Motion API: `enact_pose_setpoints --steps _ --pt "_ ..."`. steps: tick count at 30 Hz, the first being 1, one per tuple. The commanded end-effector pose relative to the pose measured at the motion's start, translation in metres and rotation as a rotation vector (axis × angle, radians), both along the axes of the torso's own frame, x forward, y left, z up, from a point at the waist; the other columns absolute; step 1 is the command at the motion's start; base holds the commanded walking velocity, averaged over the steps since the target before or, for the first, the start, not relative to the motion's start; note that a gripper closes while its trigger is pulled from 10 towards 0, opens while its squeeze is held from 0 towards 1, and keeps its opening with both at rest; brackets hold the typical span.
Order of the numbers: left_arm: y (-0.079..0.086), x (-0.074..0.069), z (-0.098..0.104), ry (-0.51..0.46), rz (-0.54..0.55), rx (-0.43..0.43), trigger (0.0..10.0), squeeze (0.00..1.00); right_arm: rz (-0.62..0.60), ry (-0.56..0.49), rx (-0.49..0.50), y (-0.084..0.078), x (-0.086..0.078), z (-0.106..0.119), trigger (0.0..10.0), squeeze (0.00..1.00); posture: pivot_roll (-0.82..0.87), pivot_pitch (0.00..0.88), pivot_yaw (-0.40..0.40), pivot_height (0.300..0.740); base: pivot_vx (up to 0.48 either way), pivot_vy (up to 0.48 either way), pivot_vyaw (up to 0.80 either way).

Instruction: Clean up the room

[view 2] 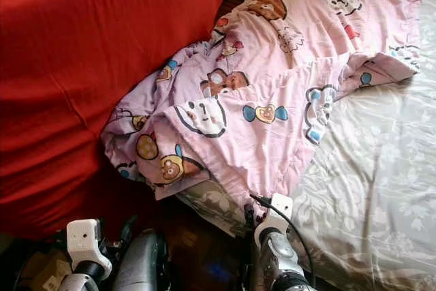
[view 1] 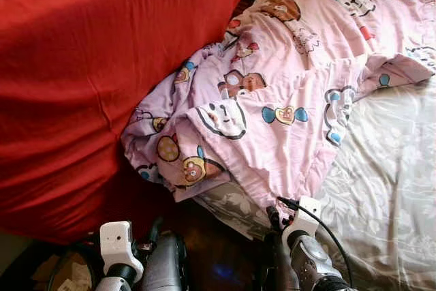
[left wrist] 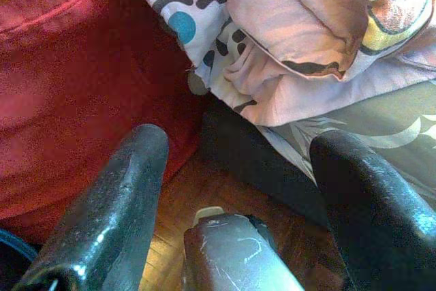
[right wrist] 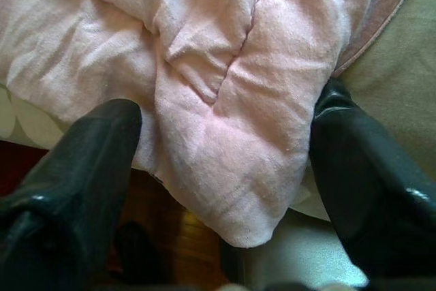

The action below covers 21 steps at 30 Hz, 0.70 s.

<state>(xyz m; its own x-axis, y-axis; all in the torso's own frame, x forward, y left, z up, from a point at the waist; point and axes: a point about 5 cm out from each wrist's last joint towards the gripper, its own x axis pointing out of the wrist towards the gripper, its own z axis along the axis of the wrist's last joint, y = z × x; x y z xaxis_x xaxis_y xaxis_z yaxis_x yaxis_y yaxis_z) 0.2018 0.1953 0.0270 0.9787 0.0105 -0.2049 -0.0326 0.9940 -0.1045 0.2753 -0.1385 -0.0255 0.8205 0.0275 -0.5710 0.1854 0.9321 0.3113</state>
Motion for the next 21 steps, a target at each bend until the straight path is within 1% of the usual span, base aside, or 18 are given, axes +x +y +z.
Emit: enact_pose_setpoints --steps 1,6,15,18,20,21 --pt "0.0 -0.006 -0.003 0.027 0.001 -0.002 10.0 0.0 0.025 0.045 0.017 0.008 -0.008 -0.008 0.0 0.0 0.11 0.297 0.024 0.618 0.0 0.0 0.0" --pt "-0.003 -0.007 -0.004 0.032 0.0 -0.012 10.0 0.0 0.022 0.053 0.006 0.003 -0.011 -0.009 0.0 0.0 0.11 0.302 0.018 0.618 0.0 0.0 0.0" --pt "-0.007 -0.008 -0.006 0.041 0.001 -0.017 10.0 0.0 0.017 0.053 0.004 0.0 -0.01 -0.009 0.0 0.0 0.11 0.301 0.012 0.618 0.0 0.0 0.0" --pt "-0.008 -0.004 -0.007 0.04 0.003 -0.02 10.0 0.0 0.022 0.051 0.0 0.001 -0.007 -0.007 0.0 0.0 0.1 0.288 0.007 0.618 0.0 0.0 0.0" --pt "-0.008 0.002 -0.007 0.034 0.009 -0.022 10.0 0.0 0.023 0.047 -0.003 0.001 -0.004 -0.004 0.0 0.0 0.1 0.271 0.003 0.618 0.0 0.0 0.0" --pt "-0.008 0.002 -0.007 0.034 0.009 -0.022 10.0 0.0 0.023 0.047 -0.003 0.001 -0.004 -0.004 0.0 0.0 0.1 0.271 0.003 0.618 0.0 0.0 0.0"
